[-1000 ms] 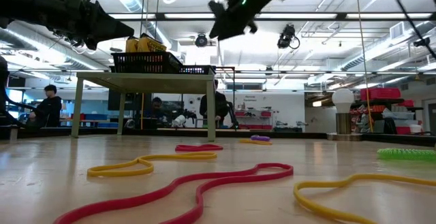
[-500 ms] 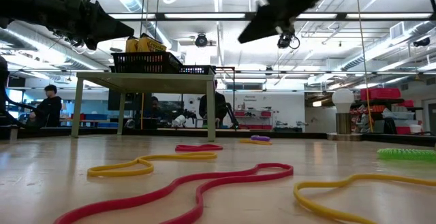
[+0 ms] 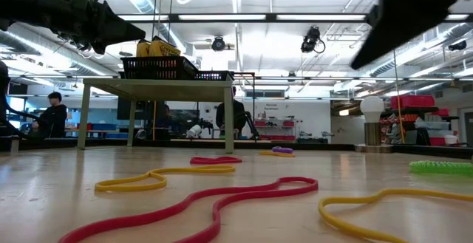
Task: Pick & Place Office Desk Supplies
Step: Put the yellow rubber band into the top right black bin
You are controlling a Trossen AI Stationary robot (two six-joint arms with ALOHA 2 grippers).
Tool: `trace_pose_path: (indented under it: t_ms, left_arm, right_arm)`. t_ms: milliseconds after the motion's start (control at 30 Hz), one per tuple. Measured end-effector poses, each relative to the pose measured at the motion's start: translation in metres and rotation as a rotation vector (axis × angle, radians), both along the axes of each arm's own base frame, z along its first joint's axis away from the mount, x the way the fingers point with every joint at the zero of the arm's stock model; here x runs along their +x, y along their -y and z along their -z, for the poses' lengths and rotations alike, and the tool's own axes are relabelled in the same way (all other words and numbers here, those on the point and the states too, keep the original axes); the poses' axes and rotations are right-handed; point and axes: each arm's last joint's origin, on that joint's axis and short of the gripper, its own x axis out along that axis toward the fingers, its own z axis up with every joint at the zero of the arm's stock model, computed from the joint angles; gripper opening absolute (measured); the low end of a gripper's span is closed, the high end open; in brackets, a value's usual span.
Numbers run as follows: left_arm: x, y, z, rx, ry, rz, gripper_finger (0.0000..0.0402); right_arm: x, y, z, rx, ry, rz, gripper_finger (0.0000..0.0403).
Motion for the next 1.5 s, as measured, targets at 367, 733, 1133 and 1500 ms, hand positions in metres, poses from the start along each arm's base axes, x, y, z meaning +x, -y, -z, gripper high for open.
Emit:
trace_pose_path:
  t_ms: [367, 733, 1133, 1500]
  left_arm:
    - [0.0, 0.0, 0.0, 0.0, 0.0, 0.0, 0.0013]
    - [0.0, 0.0, 0.0, 0.0, 0.0, 0.0, 0.0013]
    - [0.0, 0.0, 0.0, 0.0, 0.0, 0.0, 0.0013]
    - [0.0, 0.0, 0.0, 0.0, 0.0, 0.0, 0.0013]
  right_arm:
    - [0.044, -0.056, 0.048, 0.109, -0.16, -0.16, 0.0081]
    - [0.088, -0.089, 0.076, 0.068, -0.167, -0.483, 0.0159]
    - [0.101, -0.084, 0.093, 0.104, -0.179, -0.536, 0.0068]
    - [0.094, -0.08, 0.062, 0.033, -0.149, -0.615, 0.0005]
